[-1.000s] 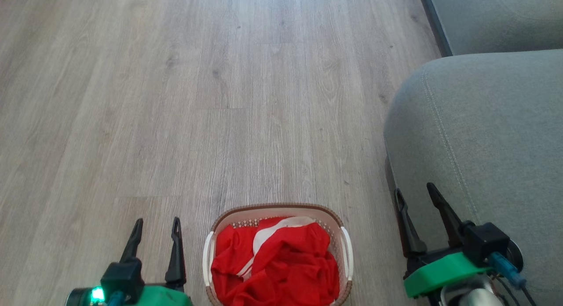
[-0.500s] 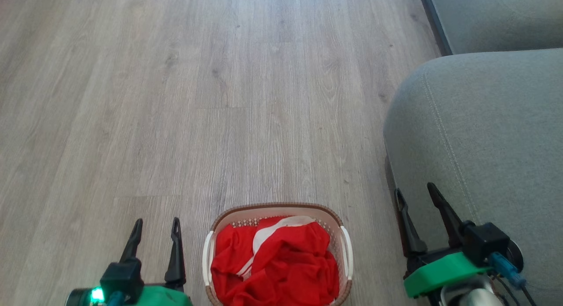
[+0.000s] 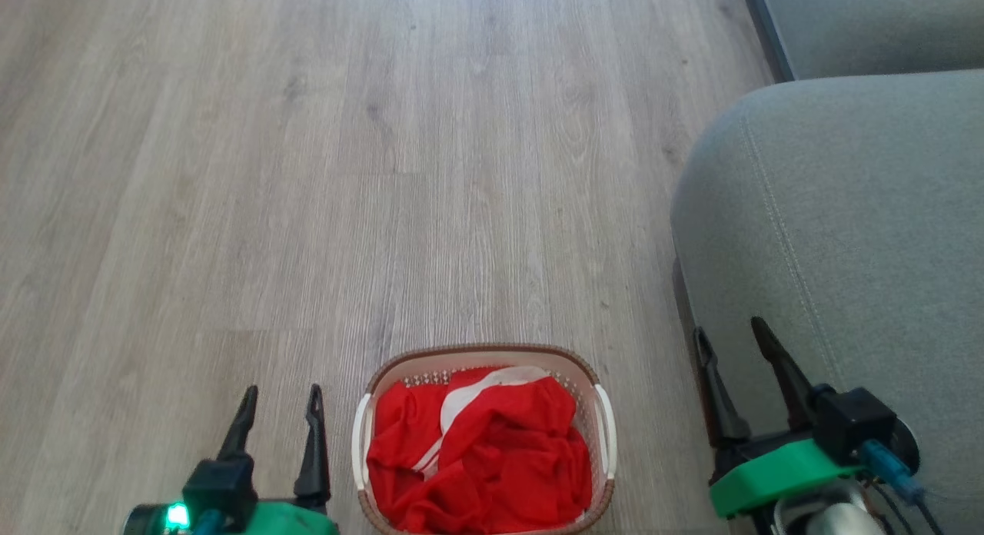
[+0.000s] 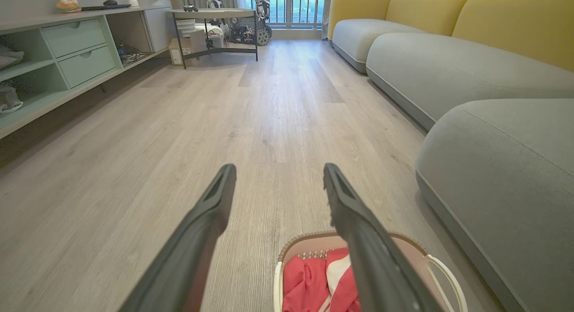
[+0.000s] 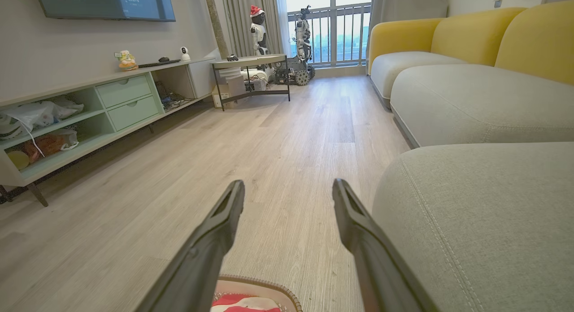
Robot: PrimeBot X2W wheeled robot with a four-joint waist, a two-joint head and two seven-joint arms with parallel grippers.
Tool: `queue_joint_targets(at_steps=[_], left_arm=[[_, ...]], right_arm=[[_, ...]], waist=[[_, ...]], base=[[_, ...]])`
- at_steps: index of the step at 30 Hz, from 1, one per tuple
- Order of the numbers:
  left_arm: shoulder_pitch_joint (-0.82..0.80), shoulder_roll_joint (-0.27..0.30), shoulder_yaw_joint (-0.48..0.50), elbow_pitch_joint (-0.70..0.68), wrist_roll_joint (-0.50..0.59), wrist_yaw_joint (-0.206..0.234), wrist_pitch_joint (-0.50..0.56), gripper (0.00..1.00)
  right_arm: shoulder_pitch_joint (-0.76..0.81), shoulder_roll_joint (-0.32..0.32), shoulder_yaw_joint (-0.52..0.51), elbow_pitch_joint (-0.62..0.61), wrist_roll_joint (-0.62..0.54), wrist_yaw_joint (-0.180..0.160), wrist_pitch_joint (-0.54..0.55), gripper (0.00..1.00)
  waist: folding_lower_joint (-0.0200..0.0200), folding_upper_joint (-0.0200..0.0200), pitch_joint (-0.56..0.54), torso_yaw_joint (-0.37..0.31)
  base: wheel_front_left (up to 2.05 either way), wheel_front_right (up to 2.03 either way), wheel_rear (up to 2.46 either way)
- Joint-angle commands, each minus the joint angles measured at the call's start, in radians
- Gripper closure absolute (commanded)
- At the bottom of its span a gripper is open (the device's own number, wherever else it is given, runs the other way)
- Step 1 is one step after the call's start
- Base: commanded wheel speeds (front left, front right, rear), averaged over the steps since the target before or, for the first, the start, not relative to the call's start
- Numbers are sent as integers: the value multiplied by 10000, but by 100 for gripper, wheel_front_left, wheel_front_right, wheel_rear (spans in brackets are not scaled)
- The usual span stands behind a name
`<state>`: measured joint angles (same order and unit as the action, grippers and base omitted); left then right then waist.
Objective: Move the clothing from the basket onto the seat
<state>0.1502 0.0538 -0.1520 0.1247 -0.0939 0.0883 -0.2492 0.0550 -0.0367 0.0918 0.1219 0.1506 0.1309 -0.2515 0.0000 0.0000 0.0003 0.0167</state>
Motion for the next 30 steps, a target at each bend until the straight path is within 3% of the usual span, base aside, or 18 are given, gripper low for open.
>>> queue_joint_targets(at_steps=[1, 14, 30], left_arm=[[-467, -33, 208, -238, 41, -59, -126, 0], [-2634, -34, -1174, 1699, 702, -778, -126, 0], [-6839, -20, -2582, 6393, 1607, -1043, -126, 0]], right_arm=[[-251, -135, 134, -400, -66, -2, -103, 0], [-1318, -135, -502, -1099, -377, -2, -103, 0], [-3086, -135, -697, -2411, 122, -2, -103, 0]], waist=[[0, 0, 97, 0], [0, 0, 2569, -359], [0, 0, 6755, -1827]], base=[[0, 0, 0], [0, 0, 0], [0, 0, 0]])
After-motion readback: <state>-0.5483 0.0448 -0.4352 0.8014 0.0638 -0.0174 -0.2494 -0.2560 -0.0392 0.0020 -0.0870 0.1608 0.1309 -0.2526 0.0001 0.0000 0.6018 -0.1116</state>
